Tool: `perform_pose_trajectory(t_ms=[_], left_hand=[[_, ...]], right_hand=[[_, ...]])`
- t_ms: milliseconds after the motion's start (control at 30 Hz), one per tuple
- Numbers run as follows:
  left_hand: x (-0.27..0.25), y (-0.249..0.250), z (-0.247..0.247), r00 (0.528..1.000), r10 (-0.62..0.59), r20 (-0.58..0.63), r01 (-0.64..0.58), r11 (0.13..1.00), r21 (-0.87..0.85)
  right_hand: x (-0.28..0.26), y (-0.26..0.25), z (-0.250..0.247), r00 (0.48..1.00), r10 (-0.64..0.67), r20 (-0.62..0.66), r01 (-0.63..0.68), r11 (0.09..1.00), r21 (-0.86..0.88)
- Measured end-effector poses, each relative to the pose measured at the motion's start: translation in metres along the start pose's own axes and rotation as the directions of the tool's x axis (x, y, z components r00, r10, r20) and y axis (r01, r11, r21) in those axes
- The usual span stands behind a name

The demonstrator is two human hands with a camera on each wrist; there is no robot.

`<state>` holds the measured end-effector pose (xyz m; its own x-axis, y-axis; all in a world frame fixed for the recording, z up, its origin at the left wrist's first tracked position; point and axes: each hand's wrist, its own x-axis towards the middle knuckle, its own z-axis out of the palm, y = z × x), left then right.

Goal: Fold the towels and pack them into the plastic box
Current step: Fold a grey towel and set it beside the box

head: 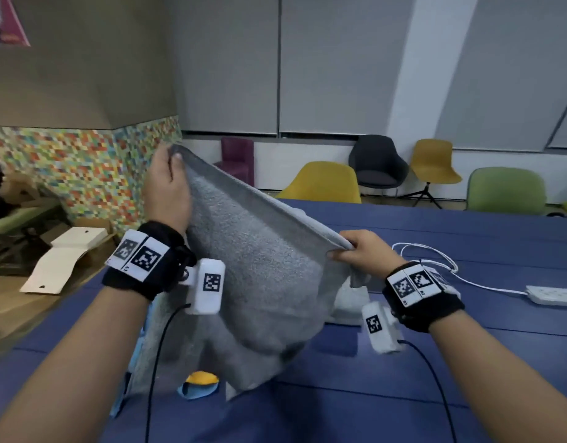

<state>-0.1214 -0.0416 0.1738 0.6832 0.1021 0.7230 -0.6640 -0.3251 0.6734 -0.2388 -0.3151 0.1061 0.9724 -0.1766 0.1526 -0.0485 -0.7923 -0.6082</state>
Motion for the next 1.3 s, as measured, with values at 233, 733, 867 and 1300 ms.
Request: perform_pose_trajectory(t_ms=[233, 733, 867, 1300], left_hand=[[-0.014, -0.012, 0.015, 0.993, -0.115, 0.008, 0.115, 0.993, 0.014], [-0.003, 0.072, -0.021, 0.976, 0.218, -0.023, -0.212, 0.916, -0.339], [-0.018, 0.007, 0.035, 0.974, 0.005, 0.227, 0.025, 0.992, -0.126], [-0.181, -0.161, 0.099, 0.356, -0.455, 0.816, -0.15, 0.834, 0.53]], right_hand=[[-0.022, 0.012, -0.034, 0.893, 0.001, -0.45, -0.083, 0.983, -0.163], [-0.078, -0.016, -0.156, 0.421, -0.222, -0.88, 0.13, 0.974, -0.183], [-0.055, 0.026, -0.118, 0.661, -0.098, -0.744, -0.095, 0.972, -0.213], [-0.085, 0.185, 0.037, 0.785, 0.59, 0.186, -0.325, 0.649, -0.688]])
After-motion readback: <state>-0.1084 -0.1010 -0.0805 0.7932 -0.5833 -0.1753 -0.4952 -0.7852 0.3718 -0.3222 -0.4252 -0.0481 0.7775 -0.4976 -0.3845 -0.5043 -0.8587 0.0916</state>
